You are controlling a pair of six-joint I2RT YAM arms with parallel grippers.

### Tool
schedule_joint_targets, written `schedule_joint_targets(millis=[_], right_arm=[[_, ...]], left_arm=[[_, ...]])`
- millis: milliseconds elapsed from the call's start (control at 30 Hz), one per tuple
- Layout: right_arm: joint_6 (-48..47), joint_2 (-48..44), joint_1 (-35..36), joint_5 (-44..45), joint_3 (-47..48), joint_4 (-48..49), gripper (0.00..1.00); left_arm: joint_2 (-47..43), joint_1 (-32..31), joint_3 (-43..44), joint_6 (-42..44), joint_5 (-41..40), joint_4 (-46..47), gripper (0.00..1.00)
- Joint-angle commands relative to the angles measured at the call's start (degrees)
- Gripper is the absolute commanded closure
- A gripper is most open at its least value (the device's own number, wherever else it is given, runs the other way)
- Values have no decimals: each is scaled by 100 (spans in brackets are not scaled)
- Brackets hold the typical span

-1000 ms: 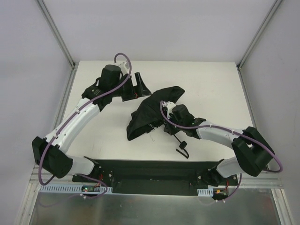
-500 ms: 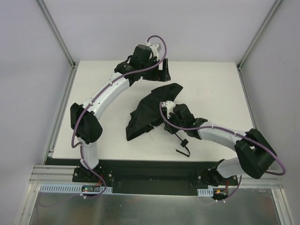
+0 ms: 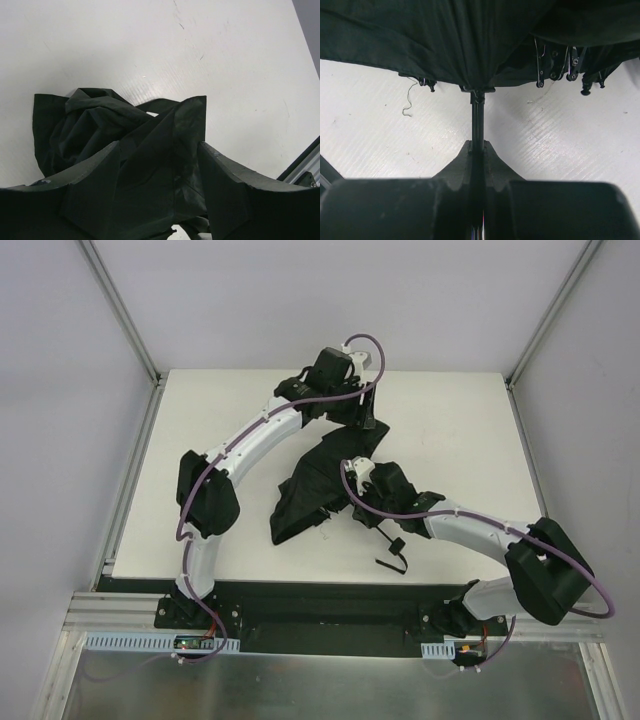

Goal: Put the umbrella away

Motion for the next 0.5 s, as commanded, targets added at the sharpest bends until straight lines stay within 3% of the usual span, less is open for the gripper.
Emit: schedule_joint_targets(millis=[0,67,167,200,233,467], right_arm=[[-32,-337,59,-45,291,181,100],[-32,-355,68,-27,291,164,100],[-50,-363,77,-1,299,85,100],[-41,-381,77,34,282,76,100],[-6,-390,85,61,256,76,100],[179,-373,85,368,194,41,100]], left_arm=[[116,-50,219,-39,40,-113,42],[186,-50,280,-65,111,-122,49],[213,-50,403,-109,41,-140,69],[195,-50,473,-74,23,-148,80],[178,-41,552,13,-20,-149,100],[-831,144,484,330,-679,-149,100]])
